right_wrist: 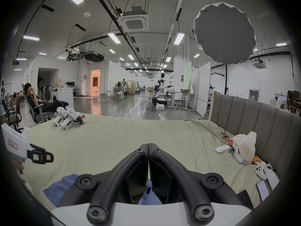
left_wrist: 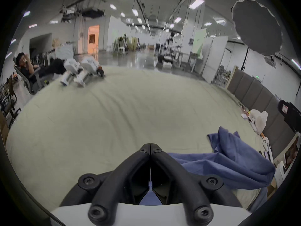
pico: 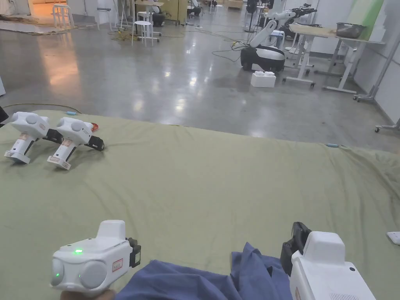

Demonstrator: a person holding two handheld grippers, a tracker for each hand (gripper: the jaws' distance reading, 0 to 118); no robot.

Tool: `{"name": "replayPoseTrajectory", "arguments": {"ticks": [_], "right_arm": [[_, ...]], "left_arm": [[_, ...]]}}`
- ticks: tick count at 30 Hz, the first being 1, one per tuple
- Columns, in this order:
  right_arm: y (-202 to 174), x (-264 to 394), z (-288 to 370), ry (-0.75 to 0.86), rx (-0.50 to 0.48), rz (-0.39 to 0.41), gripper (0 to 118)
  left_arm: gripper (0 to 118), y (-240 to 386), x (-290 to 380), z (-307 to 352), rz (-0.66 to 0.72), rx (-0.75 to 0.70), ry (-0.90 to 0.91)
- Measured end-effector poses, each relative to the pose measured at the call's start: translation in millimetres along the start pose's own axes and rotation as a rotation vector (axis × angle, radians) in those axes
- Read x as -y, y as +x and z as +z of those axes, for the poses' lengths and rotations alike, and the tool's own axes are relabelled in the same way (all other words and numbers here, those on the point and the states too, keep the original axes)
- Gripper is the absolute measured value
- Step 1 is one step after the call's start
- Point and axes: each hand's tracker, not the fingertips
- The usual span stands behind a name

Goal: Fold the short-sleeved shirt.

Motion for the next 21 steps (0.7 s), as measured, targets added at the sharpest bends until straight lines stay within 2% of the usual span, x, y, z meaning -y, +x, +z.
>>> {"name": "replayPoseTrajectory", "arguments": {"ticks": [5,8,9,10,11,12,15,17,18,20,21], "right_arm": [[16,11,-5,-0.043,0.019,0.013,0],[24,16,-9,-0.075,0.034,0.006,0],[26,18,-10,-0.083,0.037,0.004,0],[28,20,-12,-0.092,0.042,0.002,0],[30,22,-12,-0.098,0.047,-0.001,0],[32,23,-13,-0.103,0.049,-0.002,0],[38,28,-14,-0.122,0.057,0.003,0],[43,31,-16,-0.140,0.063,0.005,0],[46,34,-18,-0.150,0.068,0.003,0],[53,38,-24,-0.186,0.074,-0.010,0],[58,41,-28,-0.198,0.080,-0.018,1]], "left_arm": [[2,10,-1,-29,-0.050,0.034,-0.150],[21,23,0,-41,-0.076,0.039,-0.197],[21,26,0,-46,-0.080,0.035,-0.206],[48,30,2,-53,-0.083,0.032,-0.224],[68,33,4,-55,-0.090,0.023,-0.261],[78,36,6,-61,-0.097,0.009,-0.294],[73,43,17,-70,-0.133,-0.004,-0.331],[66,53,21,-62,-0.174,-0.032,-0.295],[58,57,21,-58,-0.171,-0.031,-0.294],[19,60,18,-45,-0.184,-0.031,-0.275],[6,63,19,-39,-0.202,-0.028,-0.258]]}}
